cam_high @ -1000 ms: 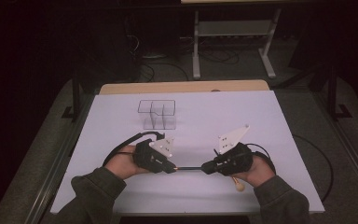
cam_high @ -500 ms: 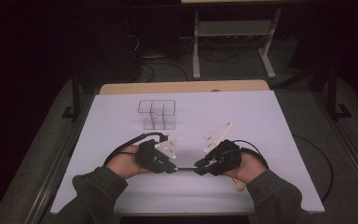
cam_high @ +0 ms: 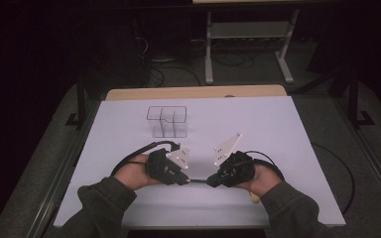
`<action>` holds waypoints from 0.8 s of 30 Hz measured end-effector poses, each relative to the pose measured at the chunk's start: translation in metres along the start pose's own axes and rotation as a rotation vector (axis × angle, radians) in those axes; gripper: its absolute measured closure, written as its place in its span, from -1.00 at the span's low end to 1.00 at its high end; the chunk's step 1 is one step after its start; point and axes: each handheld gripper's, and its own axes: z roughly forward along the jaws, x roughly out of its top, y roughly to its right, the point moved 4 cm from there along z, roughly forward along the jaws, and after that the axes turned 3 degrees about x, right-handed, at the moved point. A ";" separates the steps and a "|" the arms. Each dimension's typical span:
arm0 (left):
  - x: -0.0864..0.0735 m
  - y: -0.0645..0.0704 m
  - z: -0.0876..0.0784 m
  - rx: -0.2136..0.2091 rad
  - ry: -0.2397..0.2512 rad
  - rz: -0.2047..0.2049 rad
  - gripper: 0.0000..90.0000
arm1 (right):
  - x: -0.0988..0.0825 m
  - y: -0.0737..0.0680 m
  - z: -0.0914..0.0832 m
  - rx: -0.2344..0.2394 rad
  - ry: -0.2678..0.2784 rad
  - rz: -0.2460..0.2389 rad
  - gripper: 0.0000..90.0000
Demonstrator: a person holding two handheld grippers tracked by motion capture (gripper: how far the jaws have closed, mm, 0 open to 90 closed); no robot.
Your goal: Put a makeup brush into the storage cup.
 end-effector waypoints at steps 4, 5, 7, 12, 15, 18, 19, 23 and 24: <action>-0.001 -0.004 -0.006 -0.001 0.038 -0.025 0.62 | -0.007 -0.001 -0.003 -0.011 0.047 0.015 0.86; -0.001 -0.004 -0.006 -0.001 0.038 -0.025 0.58 | -0.009 -0.001 -0.003 -0.017 0.056 0.017 0.86; -0.002 -0.004 -0.007 -0.007 0.055 -0.040 0.57 | -0.011 -0.002 -0.004 -0.020 0.068 0.021 0.86; -0.004 -0.004 -0.009 -0.019 0.068 -0.056 0.57 | -0.019 -0.004 -0.004 -0.029 0.130 0.028 0.86; -0.003 -0.005 -0.009 -0.023 0.081 -0.055 0.65 | -0.020 -0.006 -0.005 -0.026 0.148 0.023 0.86; -0.003 -0.005 -0.010 -0.028 0.079 -0.056 0.74 | -0.019 -0.005 -0.004 -0.033 0.156 0.004 0.86; -0.004 -0.005 -0.010 -0.032 0.079 -0.056 0.74 | -0.019 -0.005 -0.004 -0.033 0.156 0.004 0.86; -0.004 -0.004 -0.010 -0.042 0.083 -0.055 0.82 | -0.019 -0.005 -0.003 -0.036 0.157 -0.011 0.86; -0.004 -0.004 -0.010 -0.045 0.086 -0.056 0.83 | -0.019 -0.005 -0.003 -0.036 0.158 -0.012 0.86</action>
